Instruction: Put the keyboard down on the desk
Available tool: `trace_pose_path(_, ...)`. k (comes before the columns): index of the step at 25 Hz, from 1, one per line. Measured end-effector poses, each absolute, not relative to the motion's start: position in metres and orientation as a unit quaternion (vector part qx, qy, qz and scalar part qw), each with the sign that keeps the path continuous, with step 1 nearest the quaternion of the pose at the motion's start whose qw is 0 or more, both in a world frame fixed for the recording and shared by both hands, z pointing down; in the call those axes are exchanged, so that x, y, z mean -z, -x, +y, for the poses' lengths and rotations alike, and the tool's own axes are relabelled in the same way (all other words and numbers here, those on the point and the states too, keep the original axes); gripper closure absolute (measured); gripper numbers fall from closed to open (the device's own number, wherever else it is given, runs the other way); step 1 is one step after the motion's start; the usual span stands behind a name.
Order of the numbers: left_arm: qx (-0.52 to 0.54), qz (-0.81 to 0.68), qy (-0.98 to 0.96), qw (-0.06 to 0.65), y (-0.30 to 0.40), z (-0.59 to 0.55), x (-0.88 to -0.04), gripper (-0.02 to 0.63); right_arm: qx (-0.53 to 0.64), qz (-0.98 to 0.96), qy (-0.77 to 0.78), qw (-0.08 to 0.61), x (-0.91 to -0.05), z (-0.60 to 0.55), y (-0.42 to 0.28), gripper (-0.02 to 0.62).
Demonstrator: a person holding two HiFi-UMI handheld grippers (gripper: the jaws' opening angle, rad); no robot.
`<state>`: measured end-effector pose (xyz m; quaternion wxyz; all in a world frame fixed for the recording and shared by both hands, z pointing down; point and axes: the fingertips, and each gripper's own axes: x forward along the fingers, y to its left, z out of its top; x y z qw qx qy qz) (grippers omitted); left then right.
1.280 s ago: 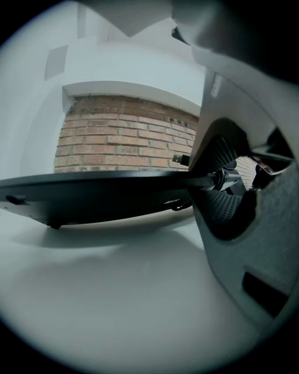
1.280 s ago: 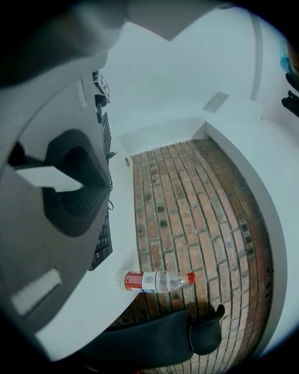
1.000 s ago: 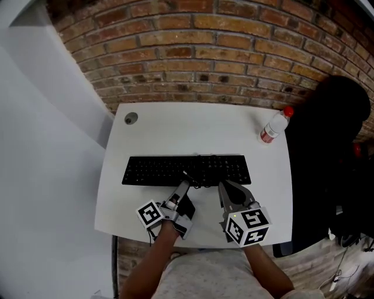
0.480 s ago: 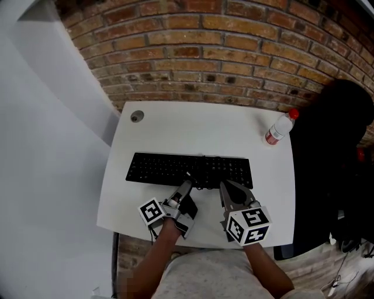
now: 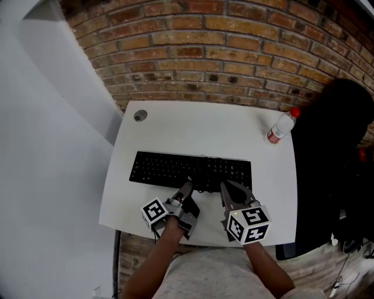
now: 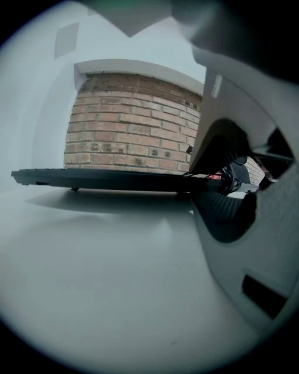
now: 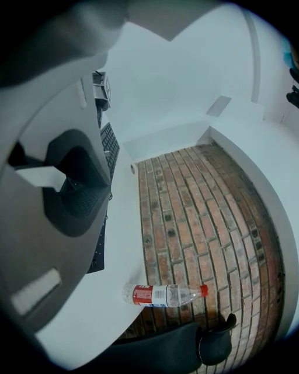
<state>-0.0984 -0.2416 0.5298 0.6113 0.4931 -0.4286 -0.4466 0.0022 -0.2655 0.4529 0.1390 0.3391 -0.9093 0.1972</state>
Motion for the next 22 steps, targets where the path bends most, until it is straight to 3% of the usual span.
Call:
trace_pose_path(9, 0.425, -0.451, -0.472, 0.627, 0.099, -0.237, -0.537, 0.457, -0.200, -0.907, -0.341, 0.146, -0.463, -0.258, -0.001, 0.586)
trace_pose_path(22, 0.409, -0.464, -0.453, 0.643, 0.099, -0.230, -0.539, 0.416, -0.202, -0.904, -0.350, 0.139, -0.460, -0.244, -0.002, 0.586)
